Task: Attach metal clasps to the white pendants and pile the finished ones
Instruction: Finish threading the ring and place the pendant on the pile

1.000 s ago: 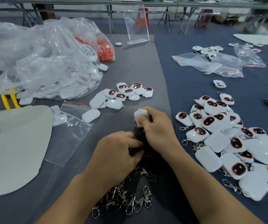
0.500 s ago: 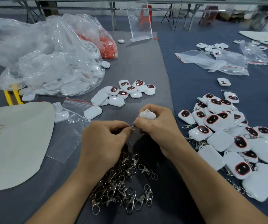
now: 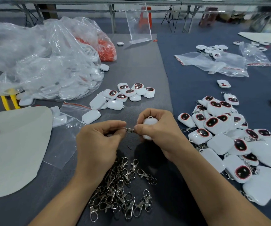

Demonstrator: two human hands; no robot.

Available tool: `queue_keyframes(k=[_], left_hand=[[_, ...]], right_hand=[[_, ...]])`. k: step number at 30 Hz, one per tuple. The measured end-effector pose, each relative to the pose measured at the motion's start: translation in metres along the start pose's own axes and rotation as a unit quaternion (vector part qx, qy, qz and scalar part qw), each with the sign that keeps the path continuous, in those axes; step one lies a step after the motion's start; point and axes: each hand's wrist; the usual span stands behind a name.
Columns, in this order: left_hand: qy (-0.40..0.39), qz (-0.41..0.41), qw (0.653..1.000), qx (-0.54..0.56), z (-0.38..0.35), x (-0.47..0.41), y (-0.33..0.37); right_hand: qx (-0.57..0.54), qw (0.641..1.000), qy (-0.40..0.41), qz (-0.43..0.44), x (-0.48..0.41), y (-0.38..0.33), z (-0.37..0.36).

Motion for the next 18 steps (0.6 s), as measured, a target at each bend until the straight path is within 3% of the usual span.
queue_keyframes(k=[3, 7, 11, 15, 18], left_hand=[[0.000, -0.016, 1.000, -0.020, 0.0004, 0.0009, 0.0041], [0.004, -0.044, 0.998, -0.053, 0.0012, 0.0009, 0.0073], [-0.021, -0.088, 0.992, -0.090, 0.0011, 0.0043, 0.0072], [-0.022, -0.095, 0.992, -0.075, 0.0003, 0.0047, 0.0055], [-0.002, -0.051, 0.998, -0.029, -0.0002, 0.0013, 0.0003]], right_hand=[[0.034, 0.999, 0.011, 0.010, 0.0005, 0.0001, 0.0006], [0.176, 0.979, 0.080, 0.059, 0.0014, 0.0005, 0.0002], [0.220, 0.965, 0.089, 0.109, 0.0050, 0.0033, -0.0042], [0.222, 0.963, 0.080, 0.132, 0.0057, 0.0035, -0.0057], [0.137, 0.984, 0.078, 0.085, 0.0036, 0.0020, -0.0069]])
Point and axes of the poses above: each hand's wrist, its own x-axis away from the middle knuckle, its own z-axis out of the back of the hand, y = z × x, and after that the axes turned 15 degrees about -z, right-handed
